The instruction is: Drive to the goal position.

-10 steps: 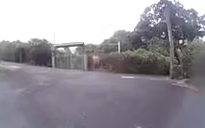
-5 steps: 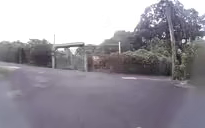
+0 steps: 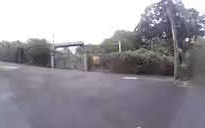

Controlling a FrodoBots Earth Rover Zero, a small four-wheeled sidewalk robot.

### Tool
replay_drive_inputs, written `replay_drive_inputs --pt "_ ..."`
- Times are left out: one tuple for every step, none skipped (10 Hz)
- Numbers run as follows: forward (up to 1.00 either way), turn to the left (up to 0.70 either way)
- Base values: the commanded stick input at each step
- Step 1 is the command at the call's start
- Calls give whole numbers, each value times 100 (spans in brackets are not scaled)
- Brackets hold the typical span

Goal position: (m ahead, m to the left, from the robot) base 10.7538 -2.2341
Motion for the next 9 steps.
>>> replay_drive_inputs --pt "50 -33" --pt "50 -40" --pt "50 -46" --pt "50 -50" --pt "50 -50" --pt "50 -50" --pt "50 -50" --pt "50 -50" --pt "50 -45"
